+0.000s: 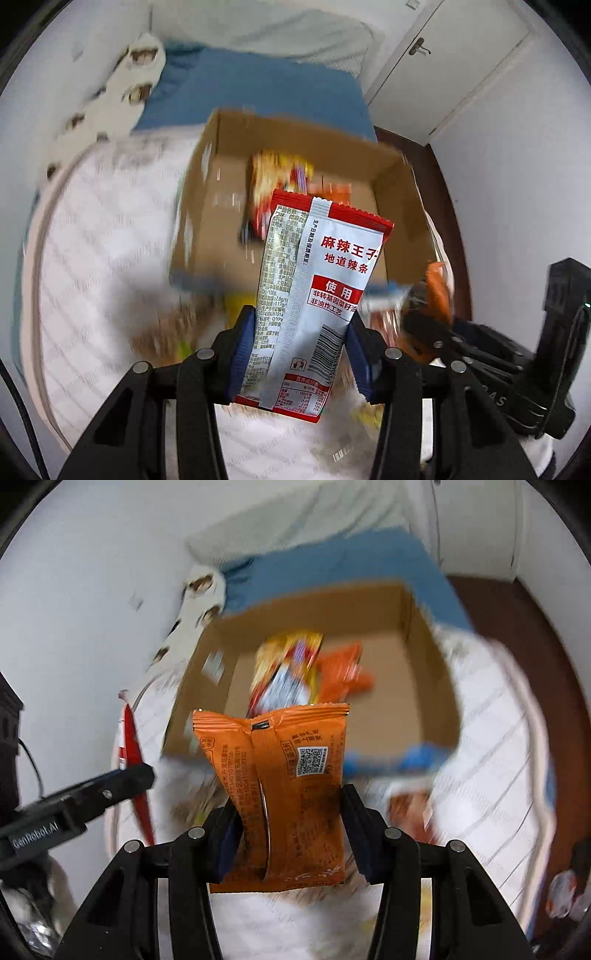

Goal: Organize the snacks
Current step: 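Lower both held packs into the box and open both grippers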

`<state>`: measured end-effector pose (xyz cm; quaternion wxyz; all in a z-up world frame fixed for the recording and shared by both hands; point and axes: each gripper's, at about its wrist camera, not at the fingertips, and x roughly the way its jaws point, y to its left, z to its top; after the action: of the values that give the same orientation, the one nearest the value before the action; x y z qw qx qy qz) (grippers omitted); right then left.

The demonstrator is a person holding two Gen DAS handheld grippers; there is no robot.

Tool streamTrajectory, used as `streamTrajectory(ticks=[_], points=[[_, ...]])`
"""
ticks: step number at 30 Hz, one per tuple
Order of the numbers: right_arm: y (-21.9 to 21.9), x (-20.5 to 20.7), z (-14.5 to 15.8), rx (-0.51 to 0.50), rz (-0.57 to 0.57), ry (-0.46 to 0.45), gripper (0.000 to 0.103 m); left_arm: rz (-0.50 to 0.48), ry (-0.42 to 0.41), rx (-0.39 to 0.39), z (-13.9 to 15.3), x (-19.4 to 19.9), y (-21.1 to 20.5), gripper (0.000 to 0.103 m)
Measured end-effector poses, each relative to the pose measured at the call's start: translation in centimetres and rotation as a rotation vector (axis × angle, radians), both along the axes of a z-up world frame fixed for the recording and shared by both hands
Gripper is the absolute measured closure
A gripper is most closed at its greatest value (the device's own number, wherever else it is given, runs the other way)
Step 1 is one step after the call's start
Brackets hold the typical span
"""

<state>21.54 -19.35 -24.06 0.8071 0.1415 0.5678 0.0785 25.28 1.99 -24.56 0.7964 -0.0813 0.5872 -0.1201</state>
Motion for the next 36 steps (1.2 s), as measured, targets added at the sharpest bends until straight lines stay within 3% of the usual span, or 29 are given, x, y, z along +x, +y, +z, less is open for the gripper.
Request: streamTrajectory(ticks=[4, 8, 16, 19, 20, 21, 26, 36], points=[[-1.7, 7.0, -0.4, -0.086, -0.055, -0.018, 0.050, 0.012, 0.033, 0.043, -1.2, 6.7, -0.8, 0.059], [-2.2, 12.8, -3.3, -0.144, -0.084, 0.039, 0.050, 0.031, 0.100, 0.126, -4.7, 12.3, -1.1, 0.059], [-3.1, 19.2, -10.0, -0.213, -0.101, 0.112, 0.050, 0.059, 0.187, 0.223, -10.9, 18.2, -0.3, 0.057], [-3.1, 20.9, -12.1, -0.209, -0.098, 0.152, 0.047, 0.055, 0.220, 0.223, -12.1, 19.4, -0.3, 0.057], [-3.1, 21.4, -12.8, -0.209, -0.085, 0.179, 0.040, 0.054, 0.230, 0.214, -12.6, 19.8, -0.2, 0.056], [-3.1, 21.7, -13.4, -0.219, -0.083, 0.196, 0.027, 0.054, 0.236, 0.204, -12.9, 20.0, -0.2, 0.055], [-3.1, 22.2, -14.6, -0.180, -0.080, 0.209, 0.012, 0.024, 0.195, 0.182, -12.8, 20.4, -0.7, 0.015], [-1.9, 20.6, -13.5, -0.200, -0.067, 0.176, 0.011, 0.017, 0.131, 0.214, -11.0, 18.4, -1.0, 0.015]])
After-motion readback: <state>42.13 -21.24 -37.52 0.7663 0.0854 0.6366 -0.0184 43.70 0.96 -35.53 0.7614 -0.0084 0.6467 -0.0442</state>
